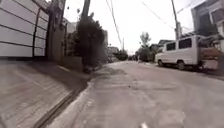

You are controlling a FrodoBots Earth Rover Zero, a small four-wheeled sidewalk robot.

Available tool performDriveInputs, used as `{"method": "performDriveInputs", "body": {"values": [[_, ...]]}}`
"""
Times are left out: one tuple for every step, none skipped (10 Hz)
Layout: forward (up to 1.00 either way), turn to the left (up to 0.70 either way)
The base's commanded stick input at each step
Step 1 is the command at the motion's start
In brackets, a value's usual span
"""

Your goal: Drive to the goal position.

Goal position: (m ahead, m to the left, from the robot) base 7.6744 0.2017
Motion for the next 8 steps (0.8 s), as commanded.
{"method": "performDriveInputs", "body": {"values": [[0.70, 0.00], [0.70, 0.00], [0.70, 0.00], [0.70, 0.00], [0.70, 0.00], [0.70, 0.00], [0.70, 0.00], [0.70, -0.01]]}}
